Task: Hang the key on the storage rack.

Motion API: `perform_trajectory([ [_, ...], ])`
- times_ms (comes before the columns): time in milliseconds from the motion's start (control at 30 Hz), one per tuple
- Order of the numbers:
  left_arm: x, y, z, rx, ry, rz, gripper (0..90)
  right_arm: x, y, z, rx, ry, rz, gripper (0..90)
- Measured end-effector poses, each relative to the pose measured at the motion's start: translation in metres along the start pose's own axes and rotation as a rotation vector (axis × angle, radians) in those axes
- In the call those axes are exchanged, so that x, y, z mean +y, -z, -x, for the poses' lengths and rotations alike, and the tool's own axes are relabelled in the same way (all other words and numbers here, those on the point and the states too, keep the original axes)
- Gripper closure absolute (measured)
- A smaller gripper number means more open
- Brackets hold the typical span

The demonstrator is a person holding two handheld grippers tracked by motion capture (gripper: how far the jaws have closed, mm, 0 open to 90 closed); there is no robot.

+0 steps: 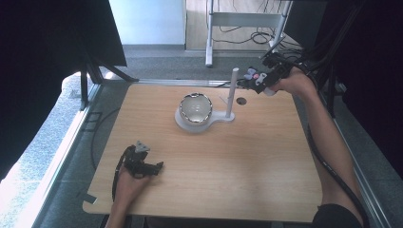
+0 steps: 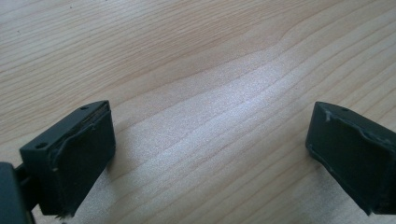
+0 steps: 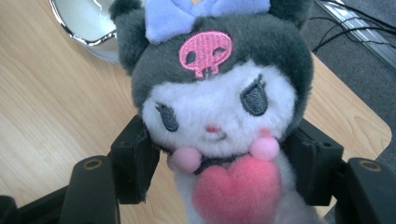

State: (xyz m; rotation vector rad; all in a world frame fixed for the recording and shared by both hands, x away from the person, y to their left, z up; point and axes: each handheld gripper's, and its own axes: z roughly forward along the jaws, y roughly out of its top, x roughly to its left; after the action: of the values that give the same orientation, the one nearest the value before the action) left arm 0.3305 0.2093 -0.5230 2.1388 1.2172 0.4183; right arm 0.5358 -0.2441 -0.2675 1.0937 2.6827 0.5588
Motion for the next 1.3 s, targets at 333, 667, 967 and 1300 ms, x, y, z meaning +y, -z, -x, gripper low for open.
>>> perform_trajectory([
  [333,0.0,0.0,0.0,0.0,0.0,0.0,1.5,0.009,0.001,-0.012,0.02,0.023,0.005,33.6],
  [667,0.0,0.0,0.0,0.0,0.0,0.0,1.4,0.0,-0.007,-0.028,0.063,0.044,-0.026,33.5],
  [967,0.0,0.0,0.0,0.001,0.0,0.003,1.4,-0.018,-0.034,-0.036,0.099,0.05,-0.064,33.4],
  [1300,0.0,0.0,0.0,0.004,0.001,0.006,1.4,-0.027,-0.061,-0.033,0.103,0.035,-0.075,33.3],
])
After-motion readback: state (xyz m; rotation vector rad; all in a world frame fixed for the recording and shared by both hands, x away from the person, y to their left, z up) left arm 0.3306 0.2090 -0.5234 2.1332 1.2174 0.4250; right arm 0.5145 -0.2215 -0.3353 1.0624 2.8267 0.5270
